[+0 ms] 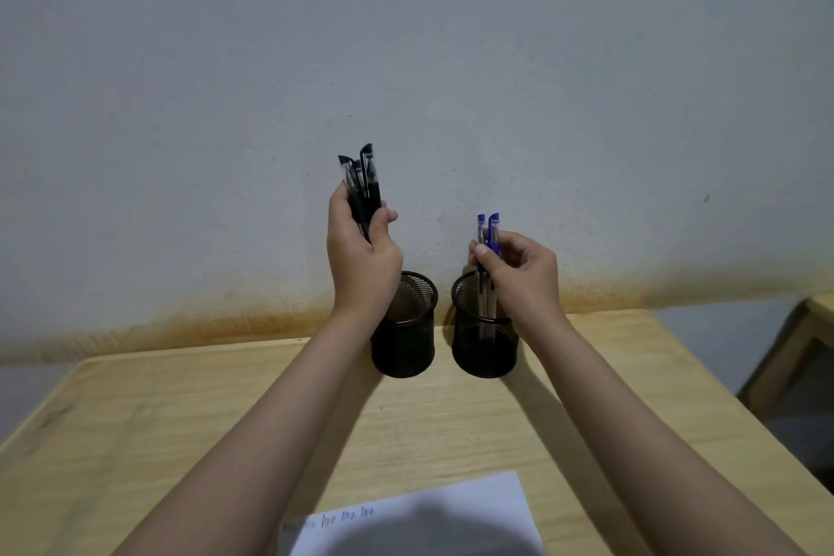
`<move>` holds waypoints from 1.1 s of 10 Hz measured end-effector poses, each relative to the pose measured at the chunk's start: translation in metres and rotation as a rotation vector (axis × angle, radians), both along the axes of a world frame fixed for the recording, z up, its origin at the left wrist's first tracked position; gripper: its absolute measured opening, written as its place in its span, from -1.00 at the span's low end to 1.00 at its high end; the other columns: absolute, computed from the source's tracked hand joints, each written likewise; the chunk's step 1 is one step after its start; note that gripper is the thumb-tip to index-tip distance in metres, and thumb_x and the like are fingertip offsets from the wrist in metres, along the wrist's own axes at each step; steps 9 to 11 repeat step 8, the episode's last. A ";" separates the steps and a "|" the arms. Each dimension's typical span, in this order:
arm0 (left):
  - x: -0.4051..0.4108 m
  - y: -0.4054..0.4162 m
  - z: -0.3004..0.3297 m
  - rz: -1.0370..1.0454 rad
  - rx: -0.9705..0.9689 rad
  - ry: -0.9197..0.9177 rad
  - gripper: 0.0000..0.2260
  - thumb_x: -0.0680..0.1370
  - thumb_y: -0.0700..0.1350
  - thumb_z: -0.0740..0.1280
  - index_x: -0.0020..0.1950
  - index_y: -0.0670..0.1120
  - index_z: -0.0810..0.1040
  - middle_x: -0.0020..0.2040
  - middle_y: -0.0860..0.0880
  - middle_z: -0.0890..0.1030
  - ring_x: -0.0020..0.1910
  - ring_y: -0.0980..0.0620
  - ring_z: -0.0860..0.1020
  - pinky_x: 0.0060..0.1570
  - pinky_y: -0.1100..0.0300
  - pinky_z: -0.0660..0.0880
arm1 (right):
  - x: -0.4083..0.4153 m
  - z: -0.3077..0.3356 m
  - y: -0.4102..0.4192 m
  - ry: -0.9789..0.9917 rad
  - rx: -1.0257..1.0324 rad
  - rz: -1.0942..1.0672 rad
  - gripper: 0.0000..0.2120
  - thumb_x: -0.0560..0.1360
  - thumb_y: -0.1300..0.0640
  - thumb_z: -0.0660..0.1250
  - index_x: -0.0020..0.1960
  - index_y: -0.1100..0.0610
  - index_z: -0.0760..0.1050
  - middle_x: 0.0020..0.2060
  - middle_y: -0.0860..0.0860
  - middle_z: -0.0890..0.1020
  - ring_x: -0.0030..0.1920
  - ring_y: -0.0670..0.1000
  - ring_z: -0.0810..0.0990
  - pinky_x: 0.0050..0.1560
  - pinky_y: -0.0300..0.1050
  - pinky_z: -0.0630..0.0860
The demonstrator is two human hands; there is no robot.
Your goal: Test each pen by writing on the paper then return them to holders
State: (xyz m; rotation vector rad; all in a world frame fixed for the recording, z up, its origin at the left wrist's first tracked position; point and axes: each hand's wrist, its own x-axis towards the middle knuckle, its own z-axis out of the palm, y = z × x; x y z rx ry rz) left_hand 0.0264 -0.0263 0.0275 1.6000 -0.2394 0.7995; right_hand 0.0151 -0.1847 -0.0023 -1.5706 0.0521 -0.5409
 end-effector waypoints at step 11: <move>-0.015 -0.002 0.017 0.190 0.186 0.216 -0.52 0.46 -0.18 0.35 0.34 -0.11 0.30 0.25 -0.11 0.40 0.26 -0.06 0.37 0.31 -0.07 0.31 | -0.011 0.044 0.022 -0.206 -0.293 -0.196 -0.70 0.46 0.26 0.33 0.18 0.12 0.52 0.10 0.04 0.54 0.02 -0.12 0.50 0.10 -0.29 0.44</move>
